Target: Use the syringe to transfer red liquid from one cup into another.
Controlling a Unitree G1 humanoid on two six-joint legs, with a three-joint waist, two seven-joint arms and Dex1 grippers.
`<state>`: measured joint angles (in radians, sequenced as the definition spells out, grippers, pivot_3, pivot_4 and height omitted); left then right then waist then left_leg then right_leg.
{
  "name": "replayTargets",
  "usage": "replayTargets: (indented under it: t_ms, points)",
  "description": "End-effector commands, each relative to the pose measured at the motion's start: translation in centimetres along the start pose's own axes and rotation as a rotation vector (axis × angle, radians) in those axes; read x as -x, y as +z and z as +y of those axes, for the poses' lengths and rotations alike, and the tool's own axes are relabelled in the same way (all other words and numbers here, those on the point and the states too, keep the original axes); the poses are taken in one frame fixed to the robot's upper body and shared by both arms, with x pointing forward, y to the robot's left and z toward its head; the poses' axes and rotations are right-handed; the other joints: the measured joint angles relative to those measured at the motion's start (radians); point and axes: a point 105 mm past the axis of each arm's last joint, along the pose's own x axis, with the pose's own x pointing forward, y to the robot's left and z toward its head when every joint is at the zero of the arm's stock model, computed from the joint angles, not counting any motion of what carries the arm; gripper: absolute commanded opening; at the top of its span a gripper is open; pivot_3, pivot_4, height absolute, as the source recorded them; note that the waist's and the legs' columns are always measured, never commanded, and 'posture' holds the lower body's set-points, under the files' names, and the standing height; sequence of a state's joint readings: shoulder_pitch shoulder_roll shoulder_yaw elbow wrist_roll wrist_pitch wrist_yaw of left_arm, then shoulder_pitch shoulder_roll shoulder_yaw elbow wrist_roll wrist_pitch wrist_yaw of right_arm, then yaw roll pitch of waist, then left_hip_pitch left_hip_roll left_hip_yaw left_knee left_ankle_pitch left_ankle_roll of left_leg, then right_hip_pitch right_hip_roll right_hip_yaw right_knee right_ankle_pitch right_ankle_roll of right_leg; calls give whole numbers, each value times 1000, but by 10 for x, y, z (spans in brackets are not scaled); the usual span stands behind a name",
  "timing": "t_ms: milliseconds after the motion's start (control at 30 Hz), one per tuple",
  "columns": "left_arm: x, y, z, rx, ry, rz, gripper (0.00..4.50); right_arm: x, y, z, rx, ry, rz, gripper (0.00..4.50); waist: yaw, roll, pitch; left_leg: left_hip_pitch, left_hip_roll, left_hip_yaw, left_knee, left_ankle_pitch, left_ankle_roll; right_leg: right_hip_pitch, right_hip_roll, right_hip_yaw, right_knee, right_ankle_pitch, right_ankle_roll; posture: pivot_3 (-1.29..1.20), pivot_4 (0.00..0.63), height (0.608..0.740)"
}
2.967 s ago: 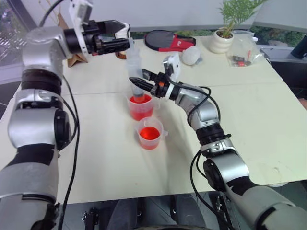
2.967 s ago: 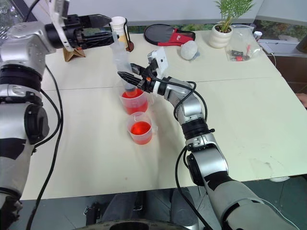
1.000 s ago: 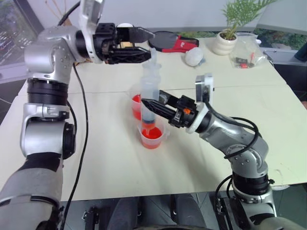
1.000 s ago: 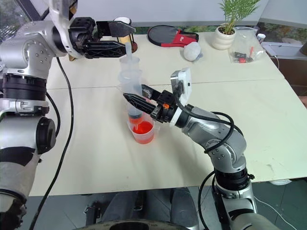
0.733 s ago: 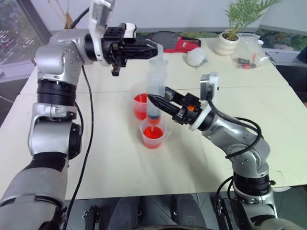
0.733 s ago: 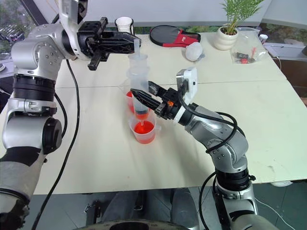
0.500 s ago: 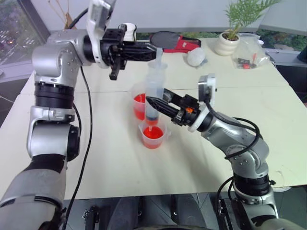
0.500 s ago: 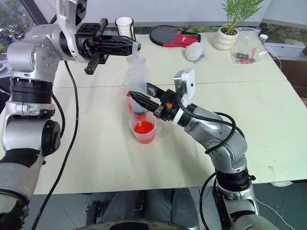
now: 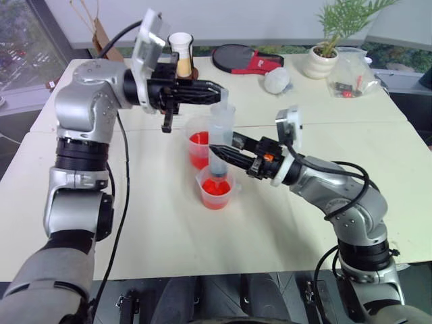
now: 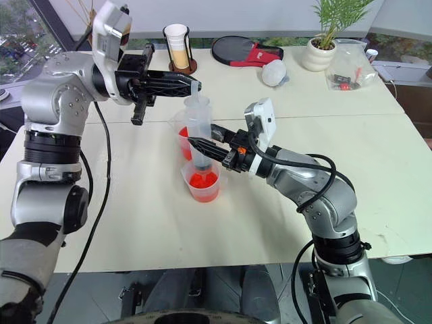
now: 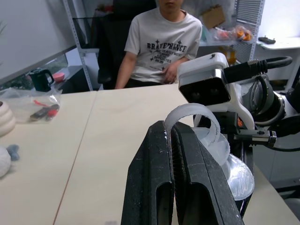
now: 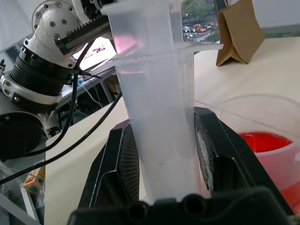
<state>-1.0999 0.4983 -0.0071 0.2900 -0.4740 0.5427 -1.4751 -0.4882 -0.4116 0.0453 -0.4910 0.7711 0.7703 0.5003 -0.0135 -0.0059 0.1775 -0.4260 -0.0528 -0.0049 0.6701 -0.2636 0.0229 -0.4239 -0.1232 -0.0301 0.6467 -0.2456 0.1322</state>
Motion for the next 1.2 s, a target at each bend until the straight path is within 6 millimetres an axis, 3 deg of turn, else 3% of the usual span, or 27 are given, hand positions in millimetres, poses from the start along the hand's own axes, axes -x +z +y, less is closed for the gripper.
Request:
replayTargets:
  t_ms: [33, 267, 633, 733, 833, 967, 1000, 1133, 1200]
  points:
    - [-15, -17, -12, 41, -90, 42, 19, 5, 53, 4, 126, -2, -169, 1349, 1, 0, 0, 0, 0, 0, 0, 0, 0, 0, 0, 0, 0, 0, 0, 0, 150, 740]
    - [-16, -29, -13, 67, -95, 52, 19, 8, 61, 1, 153, -5, -164, 1349, 1, 0, 0, 0, 0, 0, 0, 0, 0, 0, 0, 0, 0, 0, 0, 0, 150, 740]
    - [-9, -29, -3, 60, -15, 29, 19, 17, 67, -3, 147, 31, -112, 1349, 0, 0, 0, 0, 0, 0, 0, 0, 1, 0, 0, 0, 0, 0, 0, 0, 150, 740]
    - [4, -14, 10, 78, 69, -41, 19, 17, 68, -3, 129, 33, -115, 1349, 1, 0, 0, 0, 0, 0, 0, 0, 1, 0, 0, 0, 0, 0, 0, 0, 150, 740]
    - [23, 1, 18, 122, 118, -94, 1008, 18, 73, -3, 103, 32, -131, 1349, 1, 0, 0, 0, 0, 0, 0, -1, 2, 0, 0, 0, 0, 0, 0, 0, 150, 740]
    - [45, 17, 20, 137, 179, -131, 3110, 19, 76, -4, 106, 28, -129, 1349, -2, 0, 0, 0, 1, 0, 0, -1, 2, 0, 1, 0, 0, 0, 0, 0, 150, 740]
    - [52, 17, 19, 133, 197, -121, 3431, 19, 77, -4, 102, 27, -134, 1349, -3, 0, 0, 0, 2, 0, 0, -1, 2, 0, 1, 0, 0, 0, 0, 0, 150, 740]
    - [83, 12, 17, 145, 329, -111, 3431, 23, 92, -14, 9, -15, -210, 1349, -4, 0, 0, 0, 2, 0, -1, 0, 0, 0, 1, 0, 0, 0, 0, 0, 150, 740]
    - [90, 12, 10, 155, 355, -127, 3431, 31, 107, -35, -111, -89, -270, 1349, -2, 0, 0, 0, 2, 0, -1, 0, 0, 0, 1, 0, 0, 0, 0, 0, 150, 740]
